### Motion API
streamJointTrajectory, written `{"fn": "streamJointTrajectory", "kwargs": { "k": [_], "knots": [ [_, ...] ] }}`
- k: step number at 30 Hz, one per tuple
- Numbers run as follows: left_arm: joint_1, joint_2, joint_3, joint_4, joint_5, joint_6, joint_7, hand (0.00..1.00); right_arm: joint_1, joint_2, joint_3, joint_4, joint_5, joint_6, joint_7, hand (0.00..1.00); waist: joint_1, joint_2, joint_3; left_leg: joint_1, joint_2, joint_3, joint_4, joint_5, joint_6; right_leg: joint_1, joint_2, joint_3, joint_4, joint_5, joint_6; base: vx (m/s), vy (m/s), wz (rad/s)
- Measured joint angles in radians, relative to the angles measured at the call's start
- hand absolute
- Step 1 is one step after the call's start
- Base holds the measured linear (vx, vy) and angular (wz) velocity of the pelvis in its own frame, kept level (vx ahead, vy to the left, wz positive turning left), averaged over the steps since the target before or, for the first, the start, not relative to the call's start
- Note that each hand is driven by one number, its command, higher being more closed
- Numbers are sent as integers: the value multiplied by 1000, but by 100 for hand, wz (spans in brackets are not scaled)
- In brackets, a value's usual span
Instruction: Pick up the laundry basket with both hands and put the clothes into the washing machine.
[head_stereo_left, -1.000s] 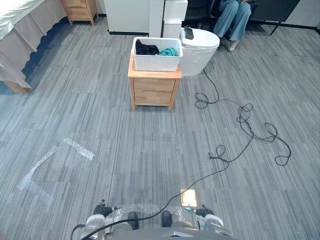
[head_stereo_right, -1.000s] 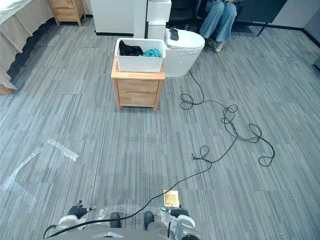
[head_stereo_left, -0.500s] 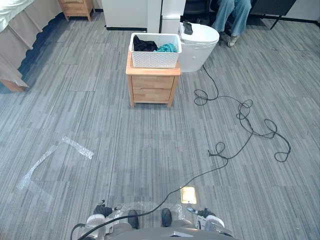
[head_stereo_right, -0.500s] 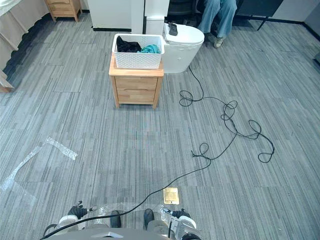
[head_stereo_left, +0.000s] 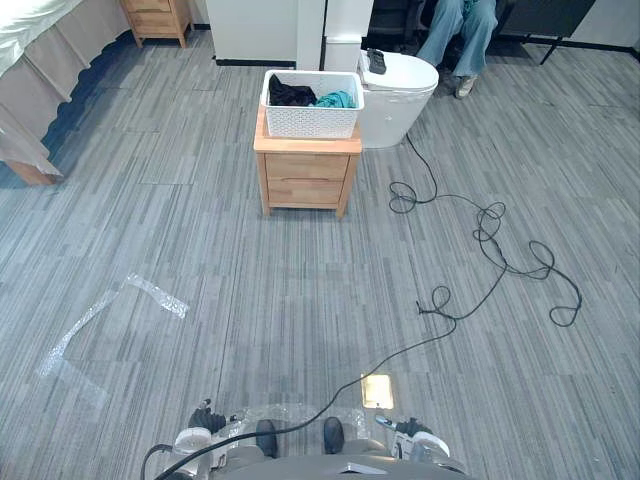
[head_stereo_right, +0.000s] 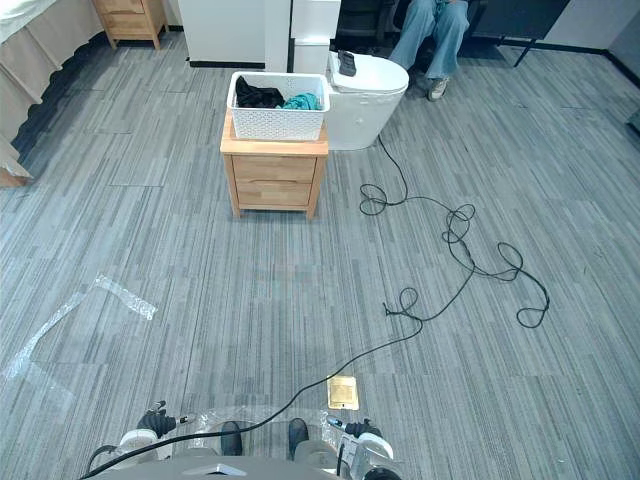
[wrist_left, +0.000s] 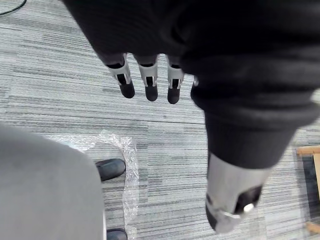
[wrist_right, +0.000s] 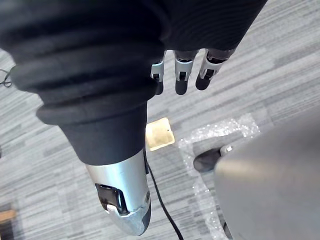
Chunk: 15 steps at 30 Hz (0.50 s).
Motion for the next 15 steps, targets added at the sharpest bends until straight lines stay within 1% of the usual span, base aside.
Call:
{"fn": "streamJointTrajectory", "kwargs": {
  "k": [5,7,10,11,12,13,14,15],
  "knots": [
    [0,0,1,1,0,0,9,0,-2,0,0,0,0,0,-5,0,0,0,0,-1,0,3,0,-1,-1,-1,0,2,-2,1,-1,0,0,-1],
    [-1,0,3,0,-2,0,12,0,-5,0,2,0,0,0,-19,0,1,0,4,-2,1,11,0,-3,-2,-6,1,12,-1,2,-1,-3,1,-14],
    [-7,0,17,-3,-4,0,27,0,-26,-5,27,0,0,1,-21,0,7,1,15,-27,1,41,0,-5,1,-44,2,45,-1,12,6,-38,7,-31],
    [-8,0,30,-5,-13,0,29,0,-36,-5,26,-1,0,2,-22,0,8,3,19,-48,-1,54,1,-9,12,-72,0,55,3,14,16,-36,22,-22],
    [-9,-1,34,-6,-16,0,29,0,-44,-2,23,-1,0,2,-22,0,9,4,22,-54,-4,56,1,-14,17,-83,-2,55,14,8,24,-6,61,-9],
    [-9,-3,41,-12,-23,0,30,0,-42,0,6,-2,10,3,-24,0,11,3,32,-53,-9,63,8,-29,31,-102,-13,48,64,-26,47,19,65,21],
    [-10,-4,44,-13,-24,0,30,0,-32,2,-17,-8,25,4,-26,0,10,3,37,-54,-12,79,12,-41,34,-117,-27,28,123,-62,65,29,72,44],
    [-11,-5,47,-15,-24,1,31,0,-21,7,-38,-25,41,3,-28,0,7,1,39,-54,-10,91,42,-61,34,-130,-39,14,178,-85,76,62,50,65]
  ]
}}
